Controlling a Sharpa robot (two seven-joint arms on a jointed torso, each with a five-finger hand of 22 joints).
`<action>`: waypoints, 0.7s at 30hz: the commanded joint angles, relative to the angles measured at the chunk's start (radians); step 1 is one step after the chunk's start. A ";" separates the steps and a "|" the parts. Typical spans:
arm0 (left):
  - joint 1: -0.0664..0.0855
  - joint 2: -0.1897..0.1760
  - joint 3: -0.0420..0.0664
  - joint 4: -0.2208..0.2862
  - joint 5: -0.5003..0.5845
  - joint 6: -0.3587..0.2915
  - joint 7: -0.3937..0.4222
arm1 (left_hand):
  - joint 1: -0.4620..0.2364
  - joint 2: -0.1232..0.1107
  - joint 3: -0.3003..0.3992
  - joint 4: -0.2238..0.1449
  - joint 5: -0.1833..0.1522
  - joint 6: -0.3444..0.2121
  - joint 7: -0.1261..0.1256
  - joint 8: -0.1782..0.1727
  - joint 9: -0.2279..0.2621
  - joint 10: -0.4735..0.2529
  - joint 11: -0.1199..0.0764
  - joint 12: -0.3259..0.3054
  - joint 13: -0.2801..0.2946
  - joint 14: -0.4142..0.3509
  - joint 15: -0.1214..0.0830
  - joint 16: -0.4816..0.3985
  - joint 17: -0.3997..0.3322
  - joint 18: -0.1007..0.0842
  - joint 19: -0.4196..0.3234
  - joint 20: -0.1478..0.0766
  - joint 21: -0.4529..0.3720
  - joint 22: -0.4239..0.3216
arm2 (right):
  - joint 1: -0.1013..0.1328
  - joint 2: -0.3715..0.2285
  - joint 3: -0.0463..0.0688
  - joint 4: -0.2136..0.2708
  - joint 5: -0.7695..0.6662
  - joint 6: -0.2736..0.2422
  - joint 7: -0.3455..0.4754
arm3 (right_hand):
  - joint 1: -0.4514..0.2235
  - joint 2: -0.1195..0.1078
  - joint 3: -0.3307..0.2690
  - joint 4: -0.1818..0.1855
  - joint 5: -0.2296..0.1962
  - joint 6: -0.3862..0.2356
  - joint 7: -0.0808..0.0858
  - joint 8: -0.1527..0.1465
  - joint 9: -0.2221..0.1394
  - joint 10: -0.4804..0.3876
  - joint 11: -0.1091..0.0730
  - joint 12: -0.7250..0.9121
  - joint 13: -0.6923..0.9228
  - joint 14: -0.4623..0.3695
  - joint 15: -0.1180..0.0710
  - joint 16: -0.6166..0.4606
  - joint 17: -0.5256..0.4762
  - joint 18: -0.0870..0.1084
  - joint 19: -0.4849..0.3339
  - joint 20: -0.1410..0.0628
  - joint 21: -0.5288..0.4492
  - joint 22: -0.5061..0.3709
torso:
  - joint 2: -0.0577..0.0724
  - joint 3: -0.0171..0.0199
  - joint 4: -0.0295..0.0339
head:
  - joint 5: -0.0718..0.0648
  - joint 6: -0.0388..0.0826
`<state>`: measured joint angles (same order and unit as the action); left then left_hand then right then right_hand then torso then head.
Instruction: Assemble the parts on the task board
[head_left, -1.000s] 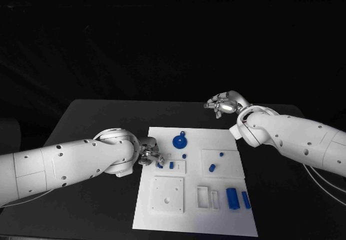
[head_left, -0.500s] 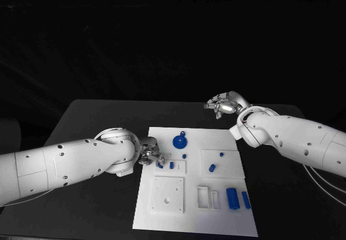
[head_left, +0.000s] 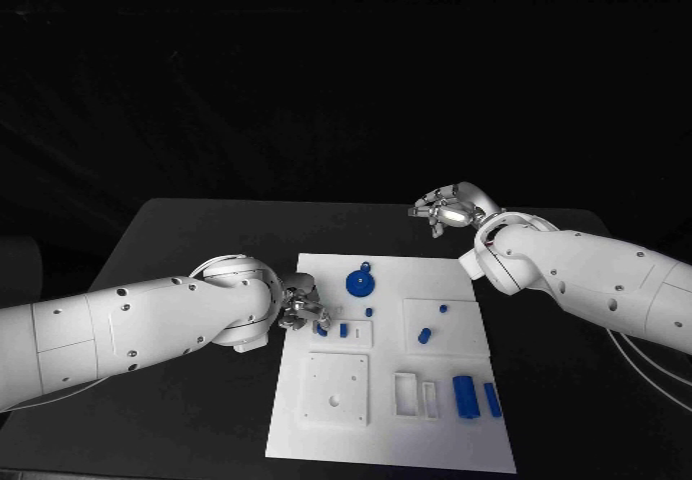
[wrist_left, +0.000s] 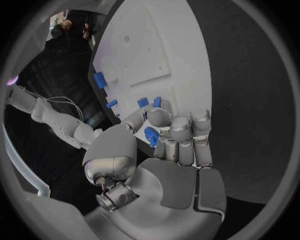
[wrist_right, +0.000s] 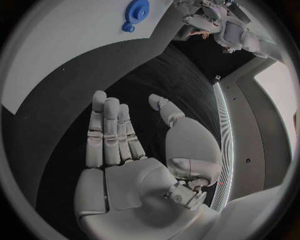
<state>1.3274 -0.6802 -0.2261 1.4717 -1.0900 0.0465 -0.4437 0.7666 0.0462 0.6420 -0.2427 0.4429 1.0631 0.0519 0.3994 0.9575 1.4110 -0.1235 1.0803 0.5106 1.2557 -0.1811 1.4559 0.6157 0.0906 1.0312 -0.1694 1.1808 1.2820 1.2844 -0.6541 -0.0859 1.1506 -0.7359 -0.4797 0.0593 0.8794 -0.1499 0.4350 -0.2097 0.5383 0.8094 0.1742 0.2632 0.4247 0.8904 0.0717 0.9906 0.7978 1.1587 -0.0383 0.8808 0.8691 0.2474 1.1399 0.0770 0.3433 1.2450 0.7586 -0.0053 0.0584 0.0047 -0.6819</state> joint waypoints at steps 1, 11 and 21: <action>-0.011 0.005 -0.008 0.001 0.000 0.047 -0.018 | 0.002 -0.001 0.000 0.008 -0.019 0.201 -0.086 -0.004 0.003 -0.012 -0.018 0.007 -0.001 0.009 -0.019 0.005 0.001 0.018 0.004 -0.095 0.003 -0.001 | -0.001 0.000 0.000 0.001 -0.002 0.011 0.010 | -0.006 0.000 -0.004 -0.003 0.003 0.001 0.008 0.006 -0.001 -0.009 -0.001 0.004 -0.002 -0.006 0.001 -0.005 0.001 0.014 0.003 0.001 -0.004 0.002 | 0.000 -0.0002 -0.0003 | 0.000 0.000; -0.011 0.003 -0.008 0.001 -0.018 0.058 -0.019 | 0.022 -0.005 0.010 -0.005 0.007 0.203 -0.087 -0.007 0.007 -0.013 -0.018 0.009 -0.002 0.009 -0.019 0.006 0.002 0.019 0.004 -0.095 0.005 0.000 | -0.001 0.000 0.000 0.000 -0.002 0.011 0.010 | -0.006 0.000 -0.004 -0.003 0.004 0.001 0.008 0.006 -0.001 -0.009 -0.001 0.005 -0.002 -0.006 0.001 -0.005 0.001 0.014 0.003 0.001 -0.005 0.002 | 0.000 -0.0001 -0.0002 | 0.000 -0.001; -0.011 -0.002 -0.008 0.002 -0.038 0.069 -0.023 | 0.040 -0.008 0.013 -0.018 0.029 0.205 -0.087 -0.010 0.011 -0.013 -0.018 0.010 -0.003 0.008 -0.018 0.006 0.003 0.019 0.003 -0.095 0.006 0.001 | -0.001 -0.001 0.000 0.001 -0.002 0.011 0.011 | -0.006 0.000 -0.004 -0.003 0.004 0.000 0.008 0.006 -0.001 -0.009 -0.001 0.005 -0.003 -0.006 0.001 -0.006 0.001 0.014 0.003 0.001 -0.005 0.002 | 0.000 -0.0004 0.0000 | 0.000 -0.001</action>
<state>1.3279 -0.6813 -0.2250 1.4731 -1.1102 0.0583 -0.4454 0.7841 0.0263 0.6499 -0.2493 0.4676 1.0682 0.0480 0.3941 0.9678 1.4111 -0.1236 1.0840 0.5094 1.2566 -0.1868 1.4559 0.6179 0.0895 1.0312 -0.1694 1.1808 1.2817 1.2839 -0.6552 -0.0859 1.1507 -0.7358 -0.4794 0.0597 0.8795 -0.1499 0.4350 -0.2097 0.5383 0.8100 0.1767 0.2632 0.4248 0.8904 0.0717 0.9906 0.7961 1.1587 -0.0383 0.8808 0.8689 0.2475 1.1399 0.0770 0.3434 1.2458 0.7586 -0.0055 0.0582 0.0042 -0.6830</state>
